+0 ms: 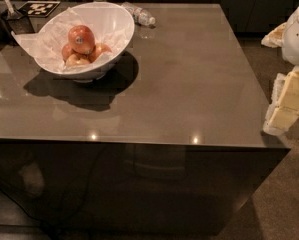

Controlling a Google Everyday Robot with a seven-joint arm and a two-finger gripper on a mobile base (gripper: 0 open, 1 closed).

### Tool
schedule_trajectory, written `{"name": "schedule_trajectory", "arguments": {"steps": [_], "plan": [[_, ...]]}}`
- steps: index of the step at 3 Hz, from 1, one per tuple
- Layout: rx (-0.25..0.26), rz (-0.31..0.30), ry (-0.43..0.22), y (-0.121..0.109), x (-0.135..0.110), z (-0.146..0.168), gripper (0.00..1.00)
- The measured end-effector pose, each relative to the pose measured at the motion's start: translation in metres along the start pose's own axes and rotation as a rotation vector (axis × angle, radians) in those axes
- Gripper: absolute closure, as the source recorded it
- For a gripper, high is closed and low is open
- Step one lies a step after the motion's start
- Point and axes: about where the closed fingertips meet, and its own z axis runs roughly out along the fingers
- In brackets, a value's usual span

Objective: Pick apple from white bowl

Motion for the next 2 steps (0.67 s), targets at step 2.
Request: {"name": "schedule_trajectory", "arguments": {"steps": [2], "plan": [[0.002, -0.017, -0.002, 0.000, -0.011, -0.004, 0.00]]}}
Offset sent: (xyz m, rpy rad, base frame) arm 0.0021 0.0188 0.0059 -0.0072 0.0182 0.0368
